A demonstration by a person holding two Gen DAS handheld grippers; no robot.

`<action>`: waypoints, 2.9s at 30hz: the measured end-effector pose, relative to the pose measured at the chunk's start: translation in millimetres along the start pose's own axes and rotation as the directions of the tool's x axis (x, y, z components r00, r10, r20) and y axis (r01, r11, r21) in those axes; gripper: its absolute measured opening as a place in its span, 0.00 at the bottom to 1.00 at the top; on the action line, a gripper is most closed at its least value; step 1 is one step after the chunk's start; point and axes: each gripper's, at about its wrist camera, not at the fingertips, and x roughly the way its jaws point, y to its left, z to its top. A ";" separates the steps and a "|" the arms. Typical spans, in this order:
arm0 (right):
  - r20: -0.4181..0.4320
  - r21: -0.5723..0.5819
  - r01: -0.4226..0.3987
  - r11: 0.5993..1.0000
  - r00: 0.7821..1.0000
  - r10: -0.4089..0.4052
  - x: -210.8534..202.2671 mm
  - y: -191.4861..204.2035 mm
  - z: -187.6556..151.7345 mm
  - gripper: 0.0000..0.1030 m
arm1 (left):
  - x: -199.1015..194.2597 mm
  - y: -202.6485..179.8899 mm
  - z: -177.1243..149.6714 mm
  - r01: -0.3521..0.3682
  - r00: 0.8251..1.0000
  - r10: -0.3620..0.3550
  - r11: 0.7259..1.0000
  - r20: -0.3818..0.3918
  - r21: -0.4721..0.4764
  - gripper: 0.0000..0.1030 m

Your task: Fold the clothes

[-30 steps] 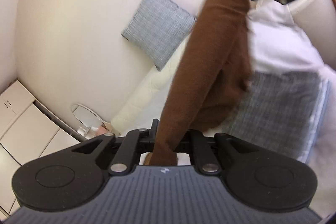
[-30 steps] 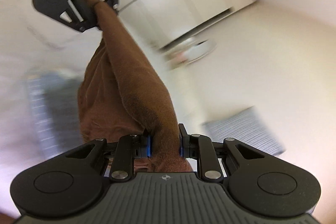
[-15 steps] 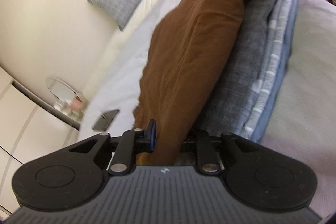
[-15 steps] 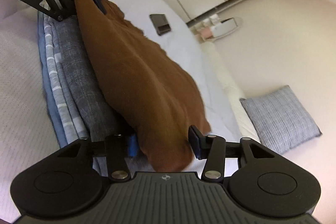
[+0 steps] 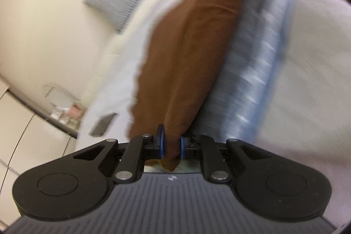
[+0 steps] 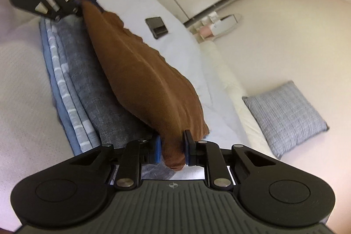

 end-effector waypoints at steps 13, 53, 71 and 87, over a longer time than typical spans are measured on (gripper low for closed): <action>-0.020 -0.013 0.037 0.999 0.999 -0.037 -8.4 10.4 -22.0 0.30 | -19.5 2.9 -17.6 -0.060 0.998 0.060 0.997 -0.002 -0.055 0.16; 0.023 0.444 -0.073 0.893 0.997 0.070 -40.5 -4.9 -18.1 0.15 | -8.5 45.0 40.3 0.094 0.993 -0.059 0.912 0.098 -0.399 0.08; 0.110 0.761 -0.192 0.620 0.980 0.168 1.7 -32.0 -51.7 0.13 | 8.9 44.2 6.2 0.138 0.989 -0.145 0.794 0.035 -0.592 0.08; 0.050 0.874 -0.103 0.475 0.991 0.122 -98.7 -28.4 -55.5 0.65 | -121.5 41.7 -1.1 0.037 0.995 -0.103 0.491 -0.016 -0.870 0.91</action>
